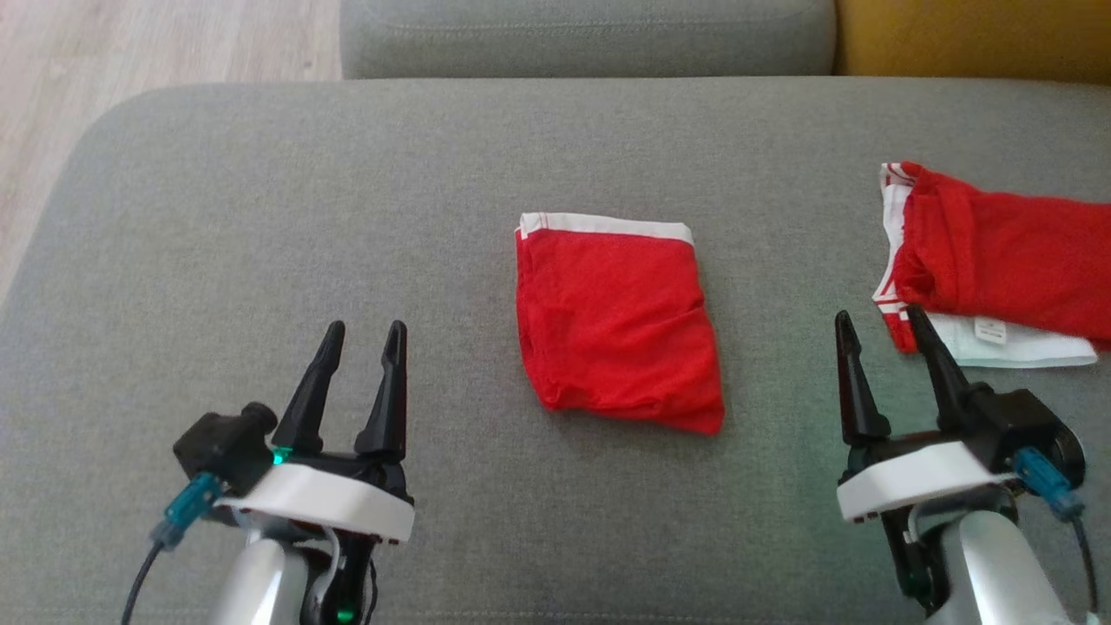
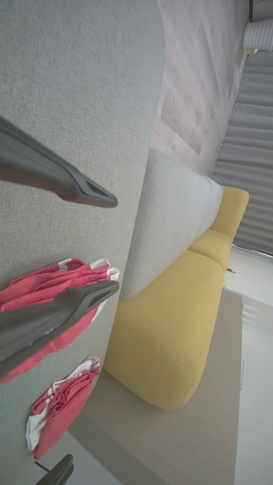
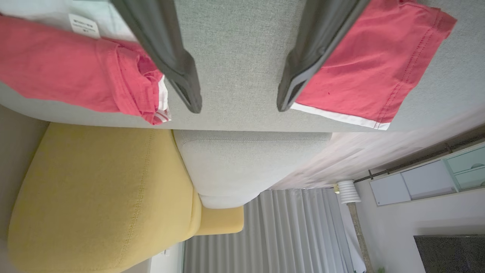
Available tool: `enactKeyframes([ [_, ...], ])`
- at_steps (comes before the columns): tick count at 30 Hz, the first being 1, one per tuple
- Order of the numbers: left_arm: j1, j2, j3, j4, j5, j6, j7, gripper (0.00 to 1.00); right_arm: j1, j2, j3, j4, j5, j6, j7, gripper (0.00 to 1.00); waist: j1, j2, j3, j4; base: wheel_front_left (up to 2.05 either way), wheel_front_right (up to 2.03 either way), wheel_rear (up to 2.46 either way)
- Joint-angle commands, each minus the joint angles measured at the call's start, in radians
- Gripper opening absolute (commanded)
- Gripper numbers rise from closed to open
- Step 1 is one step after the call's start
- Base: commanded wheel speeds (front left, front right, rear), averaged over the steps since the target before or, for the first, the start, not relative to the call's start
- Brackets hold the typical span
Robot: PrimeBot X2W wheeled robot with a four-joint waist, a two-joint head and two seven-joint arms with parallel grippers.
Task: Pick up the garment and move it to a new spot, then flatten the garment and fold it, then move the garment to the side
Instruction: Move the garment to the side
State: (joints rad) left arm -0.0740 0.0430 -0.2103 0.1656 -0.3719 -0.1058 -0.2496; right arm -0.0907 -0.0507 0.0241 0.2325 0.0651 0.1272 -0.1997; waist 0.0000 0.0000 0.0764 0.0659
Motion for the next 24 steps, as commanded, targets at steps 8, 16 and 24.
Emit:
enactKeyframes([
  [8, -0.06, 0.007, 0.015, -0.036, -0.006, -0.004, -0.012, 1.0, -0.096, 0.0, 0.073, 0.001, 0.084, 0.003, 0.054, 1.0, 0.0, 0.0, 0.049, 0.039, 0.0, 0.0, 0.0],
  [16, -0.08, 0.007, -0.002, -0.031, -0.013, -0.006, -0.012, 1.0, -0.168, 0.0, 0.115, 0.137, 0.157, 0.003, 0.099, 1.0, 0.0, 0.0, 0.085, 0.089, 0.0, 0.0, 0.0],
  [24, -0.098, 0.007, -0.011, -0.028, -0.015, -0.008, -0.012, 1.0, -0.256, 0.0, 0.166, 0.296, 0.232, 0.003, 0.122, 1.0, 0.0, 0.0, 0.12, 0.125, 0.0, 0.0, 0.0],
])
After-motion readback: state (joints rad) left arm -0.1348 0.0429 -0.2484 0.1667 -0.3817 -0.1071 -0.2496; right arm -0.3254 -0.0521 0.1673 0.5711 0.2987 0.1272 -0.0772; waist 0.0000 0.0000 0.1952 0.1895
